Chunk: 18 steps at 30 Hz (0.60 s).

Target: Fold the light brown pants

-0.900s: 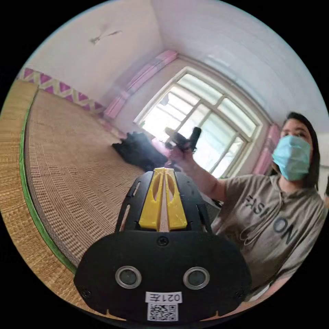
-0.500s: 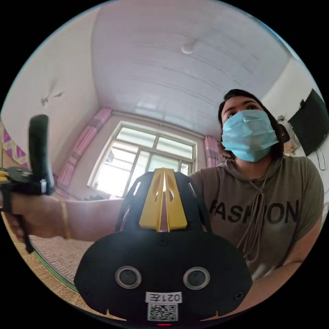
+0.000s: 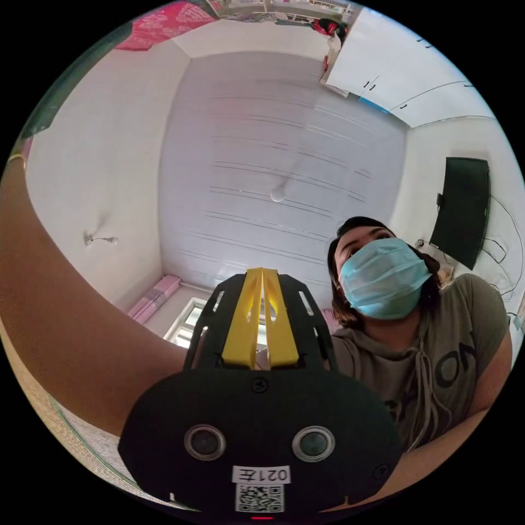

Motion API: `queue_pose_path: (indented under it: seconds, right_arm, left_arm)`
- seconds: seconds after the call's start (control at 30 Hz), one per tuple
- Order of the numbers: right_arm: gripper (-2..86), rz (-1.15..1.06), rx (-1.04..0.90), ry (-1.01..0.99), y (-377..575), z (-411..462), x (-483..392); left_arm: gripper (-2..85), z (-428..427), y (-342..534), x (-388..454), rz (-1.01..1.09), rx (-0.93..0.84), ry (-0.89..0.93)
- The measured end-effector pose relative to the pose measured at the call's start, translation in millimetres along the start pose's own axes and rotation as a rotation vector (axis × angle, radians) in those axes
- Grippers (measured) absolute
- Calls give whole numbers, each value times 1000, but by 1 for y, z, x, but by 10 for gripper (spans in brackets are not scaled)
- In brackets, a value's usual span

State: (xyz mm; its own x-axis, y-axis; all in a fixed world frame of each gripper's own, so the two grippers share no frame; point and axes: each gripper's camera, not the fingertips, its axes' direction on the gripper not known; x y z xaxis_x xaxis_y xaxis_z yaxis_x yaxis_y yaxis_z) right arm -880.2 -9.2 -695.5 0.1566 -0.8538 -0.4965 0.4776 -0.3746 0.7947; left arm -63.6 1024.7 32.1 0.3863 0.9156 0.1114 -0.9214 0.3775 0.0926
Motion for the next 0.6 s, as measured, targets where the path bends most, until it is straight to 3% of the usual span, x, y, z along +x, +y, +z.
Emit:
queue_pose_path:
  seconds: [0.23,0.43,0.6]
  right_arm:
    - [9,167,-1,71,47,-55,18]
    - [4,271,-105,80,229,-198,-32]
    - [3,457,-322,105,418,-371,-165]
  left_arm:
    - [-9,17,5,-31,-62,-8,-19]
    - [-10,59,29,-74,-117,-191,-167]
    - [-10,93,65,-128,-239,-332,-306]
